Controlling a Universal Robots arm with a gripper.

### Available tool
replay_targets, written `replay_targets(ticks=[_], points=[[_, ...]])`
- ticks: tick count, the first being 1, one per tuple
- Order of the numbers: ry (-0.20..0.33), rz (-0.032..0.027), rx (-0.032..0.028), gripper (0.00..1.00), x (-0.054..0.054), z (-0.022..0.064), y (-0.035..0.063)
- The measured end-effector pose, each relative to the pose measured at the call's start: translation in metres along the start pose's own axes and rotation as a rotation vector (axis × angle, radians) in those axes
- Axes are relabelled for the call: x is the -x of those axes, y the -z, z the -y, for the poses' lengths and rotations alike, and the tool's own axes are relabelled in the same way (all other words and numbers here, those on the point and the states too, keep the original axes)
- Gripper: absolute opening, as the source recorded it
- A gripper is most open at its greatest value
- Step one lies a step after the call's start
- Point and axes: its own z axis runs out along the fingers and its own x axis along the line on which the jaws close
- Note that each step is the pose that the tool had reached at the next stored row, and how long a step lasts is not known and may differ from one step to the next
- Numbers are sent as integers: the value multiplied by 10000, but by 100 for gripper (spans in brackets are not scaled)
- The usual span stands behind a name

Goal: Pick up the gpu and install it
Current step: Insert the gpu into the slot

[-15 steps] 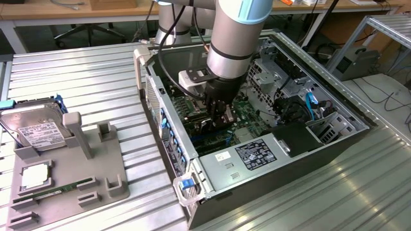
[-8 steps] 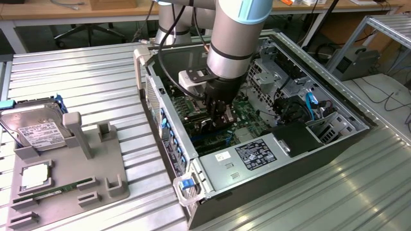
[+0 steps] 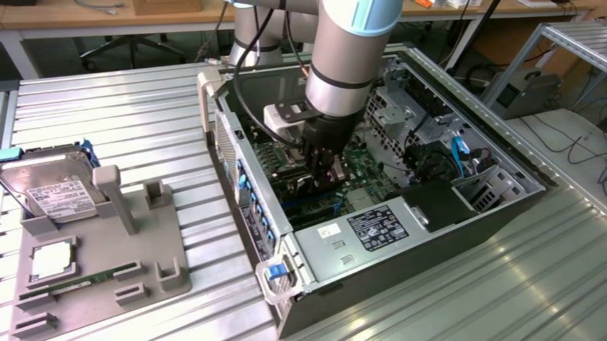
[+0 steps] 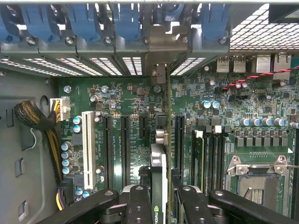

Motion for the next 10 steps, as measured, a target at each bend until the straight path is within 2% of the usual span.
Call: replay_targets(ticks=[10], points=[[1,1,-1,27,0,-4,-1]])
